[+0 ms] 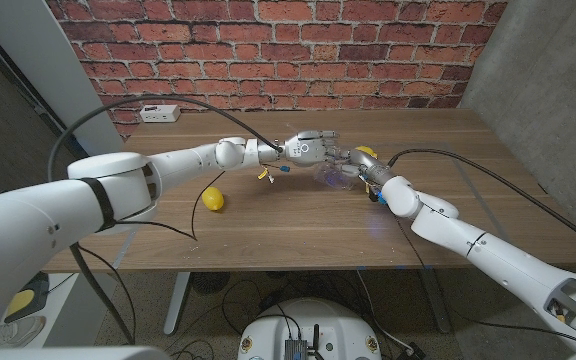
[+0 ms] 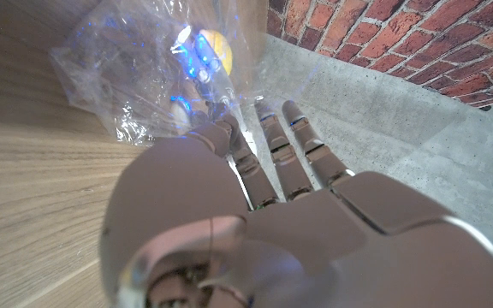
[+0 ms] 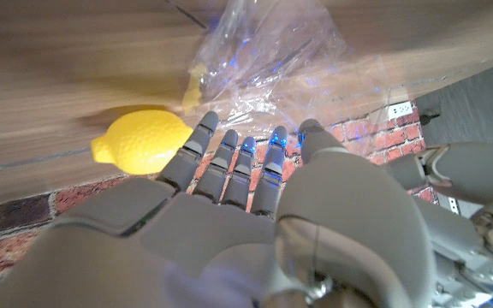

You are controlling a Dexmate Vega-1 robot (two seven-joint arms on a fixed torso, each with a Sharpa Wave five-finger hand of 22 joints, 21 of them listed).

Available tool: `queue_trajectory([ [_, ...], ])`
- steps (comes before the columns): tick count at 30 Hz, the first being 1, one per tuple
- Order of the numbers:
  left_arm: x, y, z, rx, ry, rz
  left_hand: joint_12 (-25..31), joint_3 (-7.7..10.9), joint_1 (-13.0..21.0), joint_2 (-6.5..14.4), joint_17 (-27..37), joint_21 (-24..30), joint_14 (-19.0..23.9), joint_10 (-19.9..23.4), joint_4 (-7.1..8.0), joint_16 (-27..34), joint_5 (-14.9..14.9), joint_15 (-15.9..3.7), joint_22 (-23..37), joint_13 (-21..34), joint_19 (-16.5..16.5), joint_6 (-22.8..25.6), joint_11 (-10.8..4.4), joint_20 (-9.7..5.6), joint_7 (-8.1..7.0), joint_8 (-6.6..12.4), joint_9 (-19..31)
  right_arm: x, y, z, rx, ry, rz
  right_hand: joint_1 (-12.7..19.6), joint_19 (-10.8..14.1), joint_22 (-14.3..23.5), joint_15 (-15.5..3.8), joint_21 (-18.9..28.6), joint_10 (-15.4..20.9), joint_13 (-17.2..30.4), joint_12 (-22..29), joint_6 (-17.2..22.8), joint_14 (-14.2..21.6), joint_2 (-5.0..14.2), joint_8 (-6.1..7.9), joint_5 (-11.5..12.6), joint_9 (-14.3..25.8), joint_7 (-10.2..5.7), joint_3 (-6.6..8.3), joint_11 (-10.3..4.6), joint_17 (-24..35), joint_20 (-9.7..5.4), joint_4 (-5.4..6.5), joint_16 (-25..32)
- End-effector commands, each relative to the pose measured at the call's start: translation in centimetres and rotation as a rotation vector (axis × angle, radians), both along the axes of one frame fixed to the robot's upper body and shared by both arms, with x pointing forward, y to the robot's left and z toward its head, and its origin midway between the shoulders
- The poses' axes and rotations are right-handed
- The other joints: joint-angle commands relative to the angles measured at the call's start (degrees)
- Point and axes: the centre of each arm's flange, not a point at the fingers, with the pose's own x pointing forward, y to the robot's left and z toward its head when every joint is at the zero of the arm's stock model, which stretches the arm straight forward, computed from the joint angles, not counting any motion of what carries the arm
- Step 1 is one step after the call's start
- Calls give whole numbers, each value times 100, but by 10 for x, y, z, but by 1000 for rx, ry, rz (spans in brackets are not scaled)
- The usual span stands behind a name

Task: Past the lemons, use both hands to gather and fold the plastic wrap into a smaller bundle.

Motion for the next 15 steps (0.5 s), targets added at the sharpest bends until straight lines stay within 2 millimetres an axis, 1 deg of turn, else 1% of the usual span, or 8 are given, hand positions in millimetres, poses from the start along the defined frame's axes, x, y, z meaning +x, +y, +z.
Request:
queue_trajectory([
  [1,-1,-4,-2,16,13,-8,2,-20,8,1,7,42,34,156,-17,-23,-16,-1003,2,10,-15,76,-97,17,-3,-5,9,-21,-19,-2,96,-152,-68,-30,145,28,-297,72,-101,18,-22,-61,75,-102,-3,-10,15,13,-4,1,6,-13,-31,8],
  [4,-2,-6,-1,14,11,-10,-12,-27,-4,5,5,55,48,165,-12,-27,-17,-1001,-1,-2,-17,81,-97,19,-4,-13,3,-27,-23,-5,107,-204,-127,-33,87,32,-332,51,-105,18,-15,-38,48,-68,11,-5,15,-12,27,-3,14,-31,-41,-3],
  [5,-1,-7,-1,17,11,-11,-12,-27,-3,4,4,57,49,171,-14,-29,-17,-1003,-2,0,-21,82,-98,22,-4,-14,2,-32,-26,-6,106,-232,-178,7,36,34,-380,32,-115,18,-10,-16,9,-6,24,9,16,-56,88,-18,20,-27,-73,-20],
  [6,-1,-8,-1,18,12,-11,-11,-26,-4,8,3,61,51,178,-14,-32,-16,-1003,-3,1,-20,84,-98,22,-3,-16,1,-34,-27,-6,101,-241,-208,19,12,35,-386,23,-115,18,-8,-3,0,16,29,13,16,-72,108,-24,22,-27,-82,-23],
  [8,-1,-9,-1,20,13,-11,-11,-27,-3,7,2,64,53,185,-18,-35,-16,-1004,-4,2,-24,90,-98,20,-3,-17,0,-37,-32,-6,100,-257,-259,107,-75,36,-445,-9,-151,17,-7,20,-94,95,40,36,18,-172,219,-112,27,-44,-157,-61],
  [10,-1,-10,-1,22,16,-9,-14,-24,-5,7,-4,73,47,192,-19,-47,-15,-999,-6,4,-25,93,-97,23,-4,-22,-3,-40,-38,-5,100,-261,-309,162,-179,35,-482,-49,-183,16,-12,42,-162,96,48,43,20,-228,263,-166,25,-55,-216,-87],
  [11,0,-11,-1,23,16,-7,-17,-22,-6,8,-7,75,44,192,-18,-52,-14,-998,-6,3,-26,93,-97,22,-4,-23,-3,-41,-42,-4,102,-259,-327,190,-216,33,-506,-63,-215,15,-18,-18,-209,89,24,43,21,-247,275,-208,30,-52,-254,-96],
  [15,1,-13,-1,23,18,-5,-36,-18,-15,3,-22,95,23,191,-20,-86,-12,-999,-10,-6,-25,91,-94,8,-5,-36,-7,-46,-56,-2,103,-268,-398,239,-240,31,-512,-71,-253,14,-21,-102,-258,65,-3,38,23,-257,285,-225,34,-48,-319,-101],
])
